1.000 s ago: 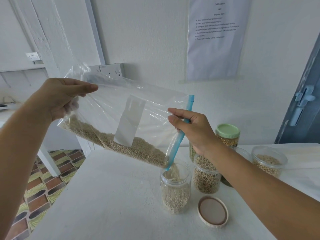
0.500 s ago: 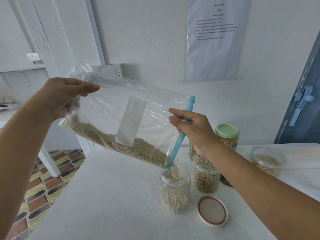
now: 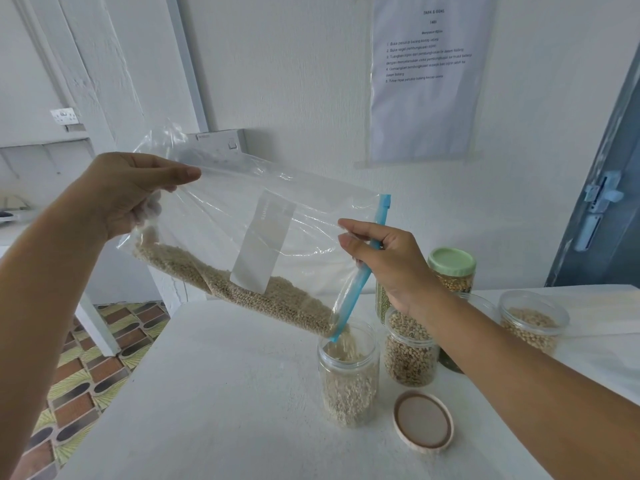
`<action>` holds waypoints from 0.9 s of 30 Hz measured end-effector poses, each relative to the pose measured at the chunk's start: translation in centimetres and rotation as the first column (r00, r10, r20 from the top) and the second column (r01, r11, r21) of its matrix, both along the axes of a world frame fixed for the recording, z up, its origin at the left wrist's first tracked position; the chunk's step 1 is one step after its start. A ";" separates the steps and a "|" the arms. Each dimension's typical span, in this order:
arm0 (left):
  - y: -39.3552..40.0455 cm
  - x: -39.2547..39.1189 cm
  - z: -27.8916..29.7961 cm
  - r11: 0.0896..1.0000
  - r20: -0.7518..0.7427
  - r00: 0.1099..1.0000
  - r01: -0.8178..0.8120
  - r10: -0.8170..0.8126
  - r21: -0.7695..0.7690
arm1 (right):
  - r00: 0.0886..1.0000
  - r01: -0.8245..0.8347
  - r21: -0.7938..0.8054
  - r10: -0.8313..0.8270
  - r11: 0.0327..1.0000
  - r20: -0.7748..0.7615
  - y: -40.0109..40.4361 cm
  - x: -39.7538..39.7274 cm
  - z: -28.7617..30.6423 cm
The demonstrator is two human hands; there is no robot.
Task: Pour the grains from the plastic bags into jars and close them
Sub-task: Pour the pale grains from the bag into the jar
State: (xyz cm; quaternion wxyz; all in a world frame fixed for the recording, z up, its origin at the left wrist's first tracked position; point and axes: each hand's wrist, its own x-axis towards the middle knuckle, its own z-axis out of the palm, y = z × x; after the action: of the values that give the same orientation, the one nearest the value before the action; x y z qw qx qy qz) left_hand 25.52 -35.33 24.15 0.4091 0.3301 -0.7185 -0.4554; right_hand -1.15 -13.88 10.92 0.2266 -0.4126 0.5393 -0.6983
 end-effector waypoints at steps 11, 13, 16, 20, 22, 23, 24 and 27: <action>0.4 0.1 -0.1 0.999 0.008 0.999 -0.032 0.032 0.037 | 1.000 -0.001 0.003 0.001 1.000 0.000 0.2 0.2 0.0; 0.4 0.1 0.0 0.998 0.002 0.999 -0.038 0.038 0.048 | 1.000 -0.003 0.001 0.003 1.000 0.002 0.2 0.2 0.1; 0.0 0.3 0.2 0.998 -0.009 0.999 -0.045 0.045 0.048 | 1.000 -0.011 -0.010 0.011 1.000 0.002 0.1 0.3 0.3; -0.7 0.5 0.2 0.998 -0.008 0.999 -0.044 0.044 0.042 | 1.000 -0.022 -0.016 0.022 1.000 0.010 0.1 0.3 0.4; -0.8 0.5 0.1 0.998 -0.006 0.999 -0.045 0.046 0.036 | 1.000 -0.023 -0.013 0.023 1.000 0.012 0.1 0.3 0.3; -0.8 0.5 0.1 0.998 0.000 0.999 -0.047 0.047 0.036 | 1.000 -0.023 -0.012 0.023 1.000 0.011 0.1 0.4 0.2; -0.8 0.5 0.0 0.998 0.002 0.999 -0.049 0.049 0.039 | 1.000 -0.023 -0.011 0.023 1.000 0.010 0.1 0.4 0.1; -0.7 0.4 0.0 0.997 0.003 0.999 -0.054 0.054 0.048 | 1.000 -0.020 -0.006 0.020 1.000 0.011 0.1 0.3 0.1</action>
State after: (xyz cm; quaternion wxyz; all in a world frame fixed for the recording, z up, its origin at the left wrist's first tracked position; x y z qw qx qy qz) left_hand 25.88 -36.05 24.19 0.4127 0.3595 -0.6984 -0.4612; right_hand -0.80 -13.74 10.99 0.2351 -0.4149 0.5318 -0.6999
